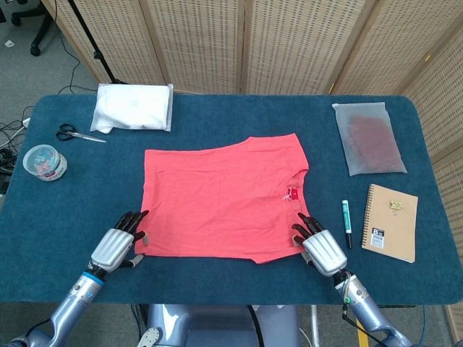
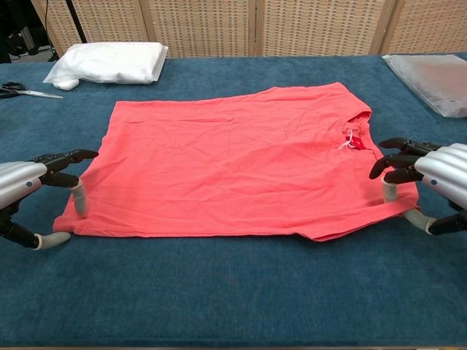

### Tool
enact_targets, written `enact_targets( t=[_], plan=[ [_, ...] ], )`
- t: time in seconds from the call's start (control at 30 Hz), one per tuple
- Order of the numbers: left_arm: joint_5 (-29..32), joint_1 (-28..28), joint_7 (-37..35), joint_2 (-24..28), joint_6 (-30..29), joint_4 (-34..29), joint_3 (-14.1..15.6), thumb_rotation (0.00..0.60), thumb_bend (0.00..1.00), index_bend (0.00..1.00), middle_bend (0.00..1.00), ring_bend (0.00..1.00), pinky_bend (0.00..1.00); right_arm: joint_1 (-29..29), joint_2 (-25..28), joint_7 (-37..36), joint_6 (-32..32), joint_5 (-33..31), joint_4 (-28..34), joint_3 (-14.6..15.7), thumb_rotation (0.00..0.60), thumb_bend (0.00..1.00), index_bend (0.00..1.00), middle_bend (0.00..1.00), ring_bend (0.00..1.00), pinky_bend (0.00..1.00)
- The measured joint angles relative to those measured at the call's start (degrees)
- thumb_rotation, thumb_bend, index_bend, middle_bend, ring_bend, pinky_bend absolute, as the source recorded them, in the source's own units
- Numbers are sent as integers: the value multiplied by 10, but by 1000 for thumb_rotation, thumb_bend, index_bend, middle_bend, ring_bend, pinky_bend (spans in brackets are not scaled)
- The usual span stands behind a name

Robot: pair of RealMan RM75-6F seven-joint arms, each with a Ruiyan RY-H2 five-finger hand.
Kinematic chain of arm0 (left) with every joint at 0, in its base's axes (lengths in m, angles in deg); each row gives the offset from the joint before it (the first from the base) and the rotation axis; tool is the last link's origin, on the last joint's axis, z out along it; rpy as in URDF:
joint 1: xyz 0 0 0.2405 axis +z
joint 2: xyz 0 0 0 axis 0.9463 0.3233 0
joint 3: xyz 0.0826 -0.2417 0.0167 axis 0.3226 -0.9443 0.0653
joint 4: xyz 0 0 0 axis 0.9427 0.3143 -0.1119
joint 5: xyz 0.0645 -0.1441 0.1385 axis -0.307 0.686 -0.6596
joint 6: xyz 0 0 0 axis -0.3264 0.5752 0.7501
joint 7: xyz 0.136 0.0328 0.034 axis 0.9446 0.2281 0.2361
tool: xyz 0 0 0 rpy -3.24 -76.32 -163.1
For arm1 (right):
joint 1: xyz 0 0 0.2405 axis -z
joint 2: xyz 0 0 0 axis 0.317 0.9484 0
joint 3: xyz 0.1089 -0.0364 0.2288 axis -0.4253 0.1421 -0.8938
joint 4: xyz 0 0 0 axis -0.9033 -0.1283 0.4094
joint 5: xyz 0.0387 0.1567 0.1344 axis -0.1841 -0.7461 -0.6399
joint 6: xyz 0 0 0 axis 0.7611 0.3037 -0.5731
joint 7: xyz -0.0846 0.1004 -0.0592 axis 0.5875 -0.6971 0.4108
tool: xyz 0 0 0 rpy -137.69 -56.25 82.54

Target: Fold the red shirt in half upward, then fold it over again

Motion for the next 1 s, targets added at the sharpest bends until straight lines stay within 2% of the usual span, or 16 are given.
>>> enact_targets(
  t=[0.37,0.63,1.0],
  plan=[
    [13,-1,1,-7,8,3,3,600,421,575,0,0,0,-1,2,-4,0,-2,3,0,600,569,585,279,60,166],
    [19,-3,5,-14,11,7,2,600,515,671,0,0,0,-1,3,-6,0,-2,4,0,600,569,585,280,60,166],
    [14,0,-9,-10,-2,4,8,600,538,695,0,0,0,-6,8,-15,2,10,7,6,600,608,625,280,60,166]
  ],
)
